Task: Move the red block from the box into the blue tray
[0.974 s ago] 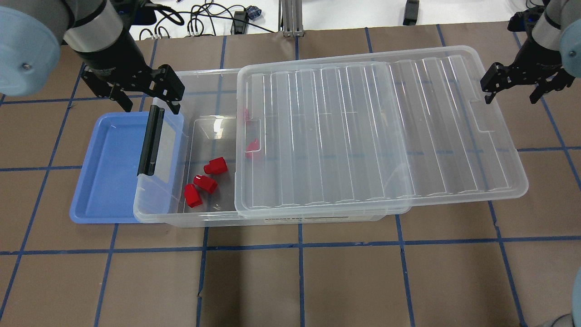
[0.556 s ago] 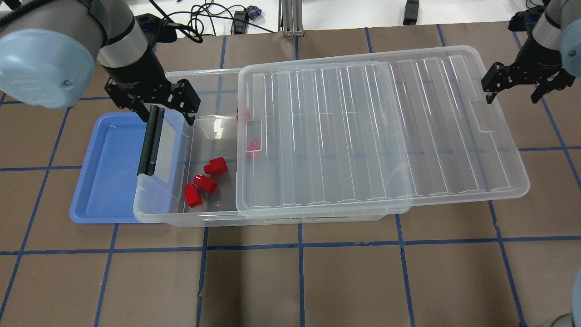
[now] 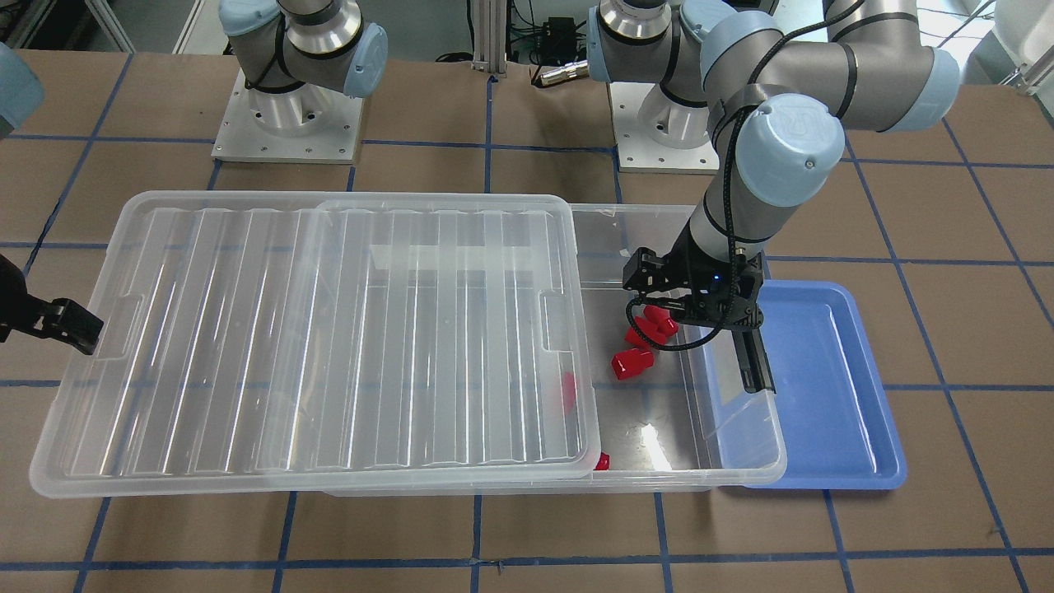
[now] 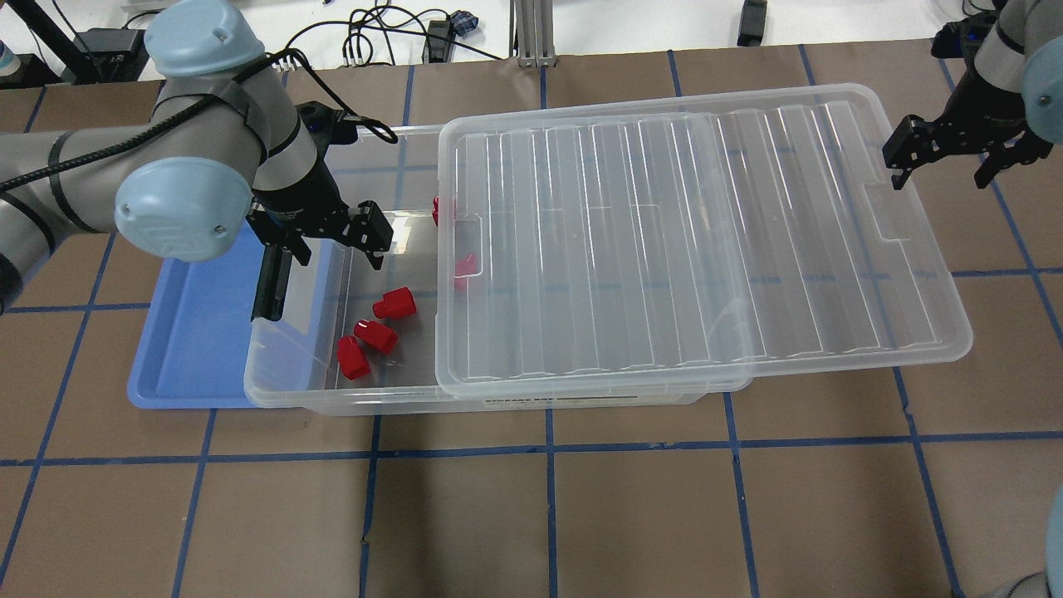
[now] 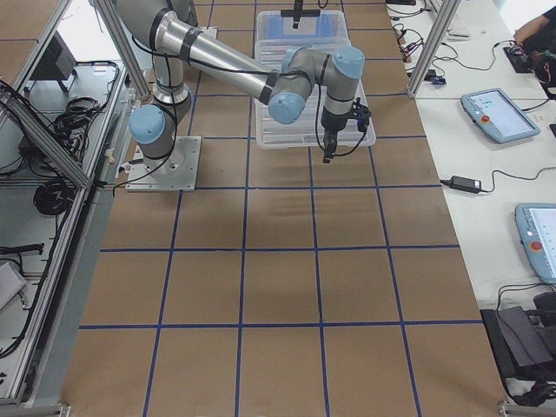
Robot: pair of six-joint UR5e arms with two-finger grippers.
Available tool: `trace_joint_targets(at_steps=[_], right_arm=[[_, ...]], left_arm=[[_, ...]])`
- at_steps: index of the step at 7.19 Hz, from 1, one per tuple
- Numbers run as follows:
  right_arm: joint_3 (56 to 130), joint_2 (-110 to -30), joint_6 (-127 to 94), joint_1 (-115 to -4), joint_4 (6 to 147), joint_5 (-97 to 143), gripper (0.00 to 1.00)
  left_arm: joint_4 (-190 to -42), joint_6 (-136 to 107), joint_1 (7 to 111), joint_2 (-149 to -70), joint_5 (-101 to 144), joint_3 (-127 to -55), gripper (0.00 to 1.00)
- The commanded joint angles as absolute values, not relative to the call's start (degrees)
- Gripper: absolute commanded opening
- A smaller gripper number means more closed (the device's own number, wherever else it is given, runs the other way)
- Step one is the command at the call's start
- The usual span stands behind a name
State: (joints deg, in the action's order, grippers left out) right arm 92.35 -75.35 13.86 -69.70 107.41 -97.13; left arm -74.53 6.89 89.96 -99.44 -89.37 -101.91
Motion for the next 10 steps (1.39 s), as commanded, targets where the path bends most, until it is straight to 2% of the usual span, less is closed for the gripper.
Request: trace_joint_targets(at_steps=[1,3,6,10], right_arm=[[92.37,-75.32,13.97,-69.70,107.93,-97.47,1.00],[91.76,-75.50,13.97,-69.70,107.67,-97.56,1.00],[91.15,-76.64,13.80,-69.79,106.27,-97.38,1.00],[83.51,-82.07,13.01,-70.57,91.78,-96.33,1.00]], left_arm=[[-73.57,6.94,90.17,-100.72,-89.38,-103.62,1.00],[-65.09,7.90,90.09,-103.26,-89.21,-104.23,1.00],[-57.87,12.29,90.09,-104.84,-85.20,-110.03,1.00],[-57.75,19.68,90.09,-106.34,-85.69,-110.57,1.00]])
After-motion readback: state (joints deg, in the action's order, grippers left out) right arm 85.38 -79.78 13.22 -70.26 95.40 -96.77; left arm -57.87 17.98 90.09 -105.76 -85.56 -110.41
